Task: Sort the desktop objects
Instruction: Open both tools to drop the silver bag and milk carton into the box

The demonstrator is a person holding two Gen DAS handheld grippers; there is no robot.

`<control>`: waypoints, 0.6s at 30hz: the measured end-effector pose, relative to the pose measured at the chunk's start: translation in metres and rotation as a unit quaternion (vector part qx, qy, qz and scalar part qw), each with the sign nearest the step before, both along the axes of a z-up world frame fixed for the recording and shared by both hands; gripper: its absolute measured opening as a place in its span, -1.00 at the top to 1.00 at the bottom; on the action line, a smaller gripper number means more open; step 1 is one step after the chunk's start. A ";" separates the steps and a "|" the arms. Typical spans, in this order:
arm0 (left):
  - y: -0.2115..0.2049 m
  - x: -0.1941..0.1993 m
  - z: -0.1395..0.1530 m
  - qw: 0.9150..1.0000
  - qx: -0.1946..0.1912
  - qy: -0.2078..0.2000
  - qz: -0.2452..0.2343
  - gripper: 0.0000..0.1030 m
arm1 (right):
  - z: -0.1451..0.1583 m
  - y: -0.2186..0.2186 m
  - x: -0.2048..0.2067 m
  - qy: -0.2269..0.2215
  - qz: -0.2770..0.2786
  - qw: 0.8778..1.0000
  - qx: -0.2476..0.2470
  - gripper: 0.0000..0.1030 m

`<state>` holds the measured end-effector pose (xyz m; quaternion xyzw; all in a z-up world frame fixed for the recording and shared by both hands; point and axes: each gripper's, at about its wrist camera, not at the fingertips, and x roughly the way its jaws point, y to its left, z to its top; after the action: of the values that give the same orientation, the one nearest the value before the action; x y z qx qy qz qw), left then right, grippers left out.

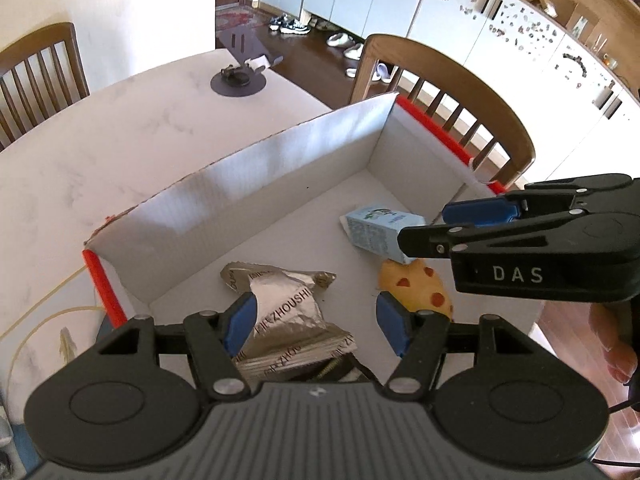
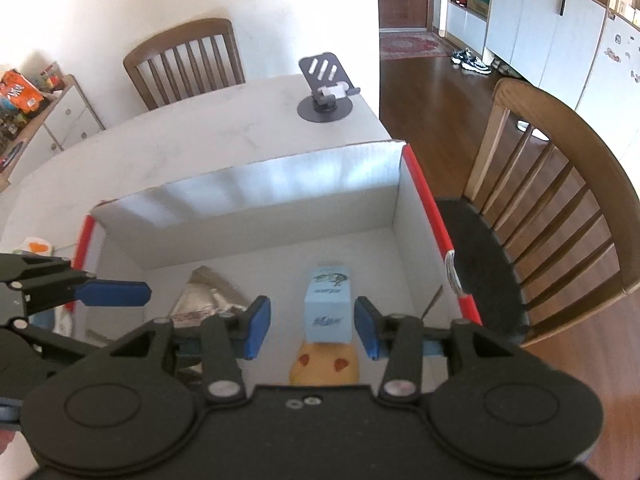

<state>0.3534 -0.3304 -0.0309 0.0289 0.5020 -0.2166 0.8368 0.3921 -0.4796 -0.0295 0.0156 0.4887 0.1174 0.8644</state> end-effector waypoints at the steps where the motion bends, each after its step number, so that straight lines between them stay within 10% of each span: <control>1: 0.001 -0.003 0.002 1.000 -0.003 -0.003 0.000 -0.26 | 0.003 0.000 -0.004 -0.003 0.001 1.000 0.003 0.11; 18: 0.022 -0.064 0.041 0.998 -0.037 -0.048 -0.007 -0.26 | 0.036 0.012 -0.067 -0.048 0.001 0.998 0.029 0.01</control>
<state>0.2894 -0.3086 0.0099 0.0122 0.4527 -0.2390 0.8590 0.3250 -0.4678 0.0066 0.0349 0.4426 0.1330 0.8861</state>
